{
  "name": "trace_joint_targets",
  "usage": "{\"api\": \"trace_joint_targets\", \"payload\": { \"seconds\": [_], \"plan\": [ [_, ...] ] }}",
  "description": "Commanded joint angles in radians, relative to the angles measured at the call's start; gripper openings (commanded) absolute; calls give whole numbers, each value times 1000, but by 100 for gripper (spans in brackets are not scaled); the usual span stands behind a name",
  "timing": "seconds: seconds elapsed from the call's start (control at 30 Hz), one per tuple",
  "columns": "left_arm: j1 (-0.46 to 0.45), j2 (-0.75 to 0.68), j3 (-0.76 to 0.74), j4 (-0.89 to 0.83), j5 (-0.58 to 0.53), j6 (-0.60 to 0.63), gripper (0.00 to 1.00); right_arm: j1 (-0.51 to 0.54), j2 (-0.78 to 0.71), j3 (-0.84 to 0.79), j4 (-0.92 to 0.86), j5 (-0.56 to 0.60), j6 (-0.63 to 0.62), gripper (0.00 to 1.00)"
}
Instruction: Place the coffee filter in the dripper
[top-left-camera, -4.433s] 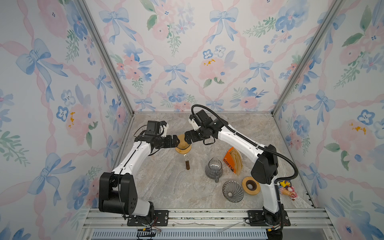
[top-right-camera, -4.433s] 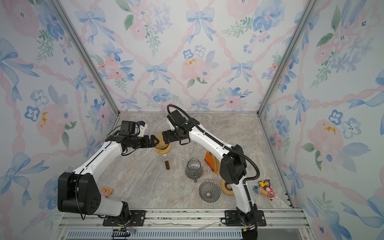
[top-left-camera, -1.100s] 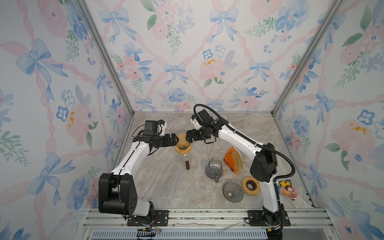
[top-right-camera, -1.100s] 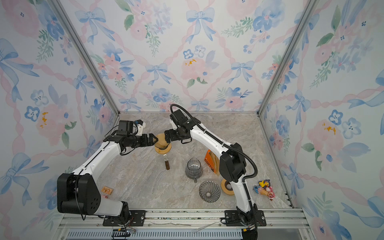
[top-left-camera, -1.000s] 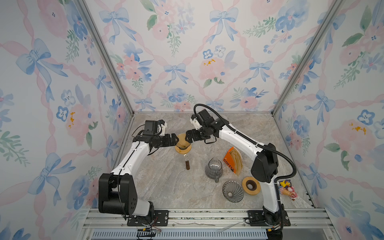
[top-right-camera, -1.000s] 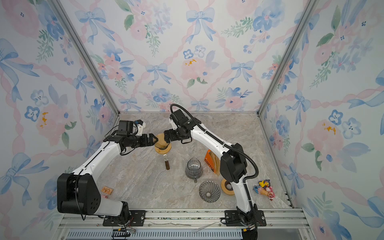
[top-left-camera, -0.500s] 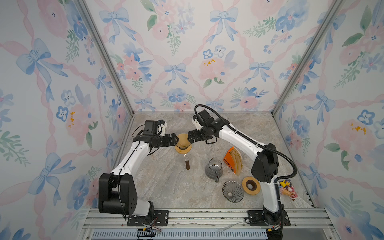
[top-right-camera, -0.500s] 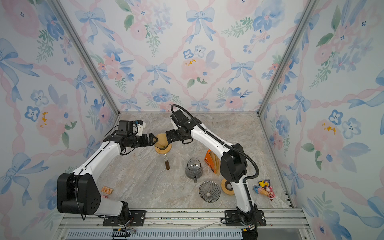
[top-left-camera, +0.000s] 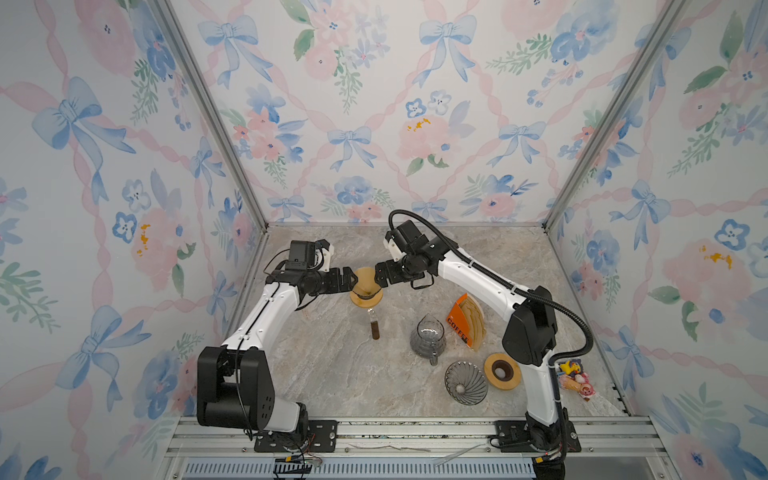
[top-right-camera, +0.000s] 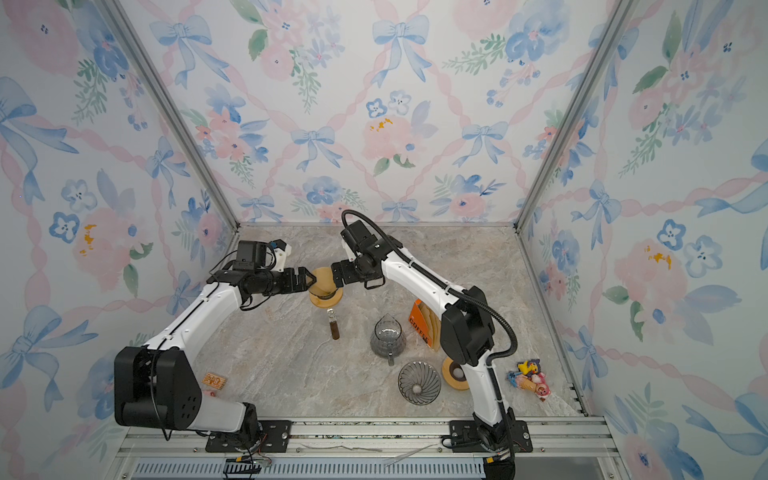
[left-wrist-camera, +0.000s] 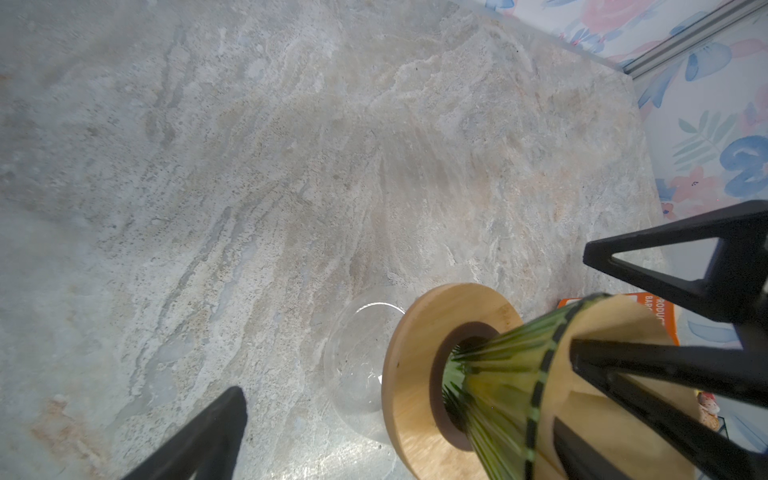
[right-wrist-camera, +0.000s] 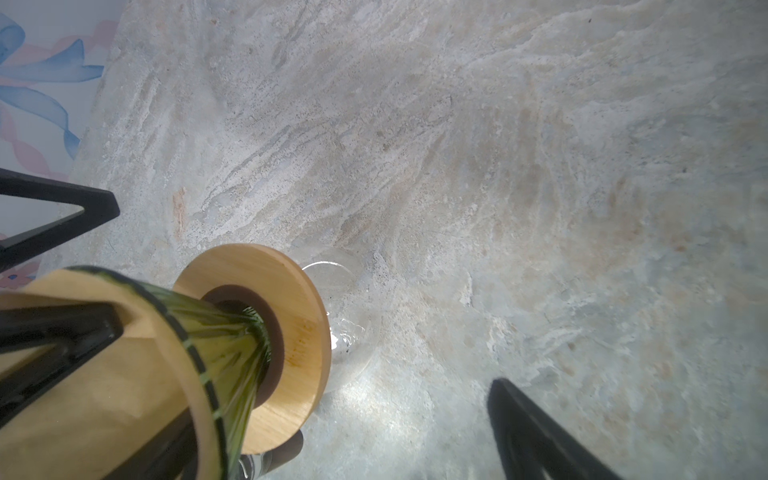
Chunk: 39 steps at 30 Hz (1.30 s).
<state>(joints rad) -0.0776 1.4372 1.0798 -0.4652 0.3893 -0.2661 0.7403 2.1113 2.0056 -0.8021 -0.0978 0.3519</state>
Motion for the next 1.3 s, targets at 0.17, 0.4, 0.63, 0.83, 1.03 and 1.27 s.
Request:
{"api": "trace_joint_targets", "payload": {
  "seconds": [0.17,0.4,0.63,0.83,1.03,1.27],
  "plan": [
    [4,14,-18,-4,-23,-5,98,-5,-31,-19,6,-7,0,96],
    [4,8,-3,-2,11,1,98,-4,-76,-18,34,-24,-7,96],
    [5,-29,8,-1,69,38,98,-4,-127,-62,88,-54,-11,96],
    [5,-86,7,5,110,59,98,-5,-160,-88,120,-74,-8,96],
    [5,-145,4,18,133,45,98,-3,-243,-169,168,-74,-7,96],
    [-2,-289,-63,15,140,-7,98,-1,-447,-401,277,-54,-1,96]
  ]
}}
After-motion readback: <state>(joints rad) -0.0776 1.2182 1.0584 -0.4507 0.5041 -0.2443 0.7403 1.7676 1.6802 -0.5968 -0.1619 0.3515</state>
